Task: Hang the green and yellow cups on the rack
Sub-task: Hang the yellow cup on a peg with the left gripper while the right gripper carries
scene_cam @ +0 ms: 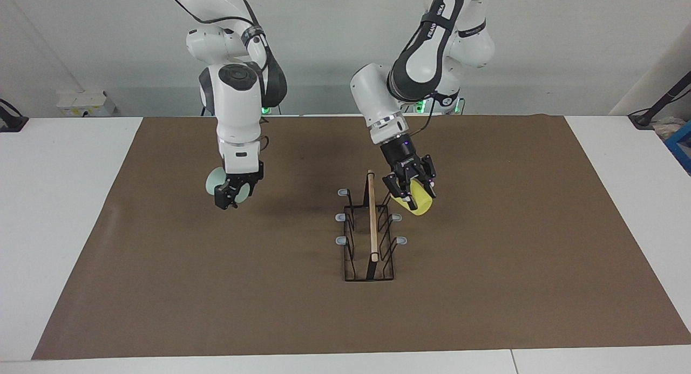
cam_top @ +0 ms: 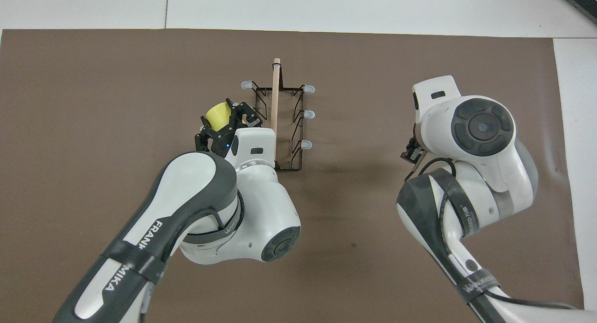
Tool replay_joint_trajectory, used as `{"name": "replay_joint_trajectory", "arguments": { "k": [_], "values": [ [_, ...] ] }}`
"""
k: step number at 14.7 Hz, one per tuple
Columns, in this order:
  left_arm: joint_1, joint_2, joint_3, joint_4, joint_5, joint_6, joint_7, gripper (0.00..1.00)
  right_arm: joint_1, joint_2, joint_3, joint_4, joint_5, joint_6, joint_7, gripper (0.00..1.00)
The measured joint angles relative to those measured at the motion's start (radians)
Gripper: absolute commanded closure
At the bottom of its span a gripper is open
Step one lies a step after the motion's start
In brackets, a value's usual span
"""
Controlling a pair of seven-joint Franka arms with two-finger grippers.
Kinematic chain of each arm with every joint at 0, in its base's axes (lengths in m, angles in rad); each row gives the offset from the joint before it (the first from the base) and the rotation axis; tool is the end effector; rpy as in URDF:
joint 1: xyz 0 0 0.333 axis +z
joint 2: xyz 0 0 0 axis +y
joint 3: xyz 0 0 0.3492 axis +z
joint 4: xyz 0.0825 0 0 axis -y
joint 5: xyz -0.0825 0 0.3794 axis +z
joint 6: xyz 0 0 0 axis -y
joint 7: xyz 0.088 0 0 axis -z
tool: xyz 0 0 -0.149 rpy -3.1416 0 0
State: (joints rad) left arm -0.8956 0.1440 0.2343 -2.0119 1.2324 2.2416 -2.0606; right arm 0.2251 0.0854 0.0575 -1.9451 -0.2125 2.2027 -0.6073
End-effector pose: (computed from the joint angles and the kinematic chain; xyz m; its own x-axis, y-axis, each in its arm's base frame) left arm 0.5199 -0.3361 0.4239 0.4088 0.3674 0.8354 0.5004 -0.8557 0.1315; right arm 0.5818 0.1532 0.4492 0.5372 0.8431 0.0264 0.8147 -0.5267 0.2427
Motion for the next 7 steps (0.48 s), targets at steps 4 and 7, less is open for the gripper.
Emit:
{"name": "replay_joint_trajectory", "arguments": {
  "k": [4,7],
  "values": [
    [-0.045,-0.005,0.0,-0.003,0.0,-0.042,-0.015,1.0,0.002,-0.054,0.001,0.005,0.354,0.061,-0.162,1.0],
    [-0.06,-0.009,-0.001,-0.004,-0.001,-0.048,-0.02,0.92,-0.002,-0.055,-0.002,0.006,0.66,0.1,-0.329,1.0]
  ]
}}
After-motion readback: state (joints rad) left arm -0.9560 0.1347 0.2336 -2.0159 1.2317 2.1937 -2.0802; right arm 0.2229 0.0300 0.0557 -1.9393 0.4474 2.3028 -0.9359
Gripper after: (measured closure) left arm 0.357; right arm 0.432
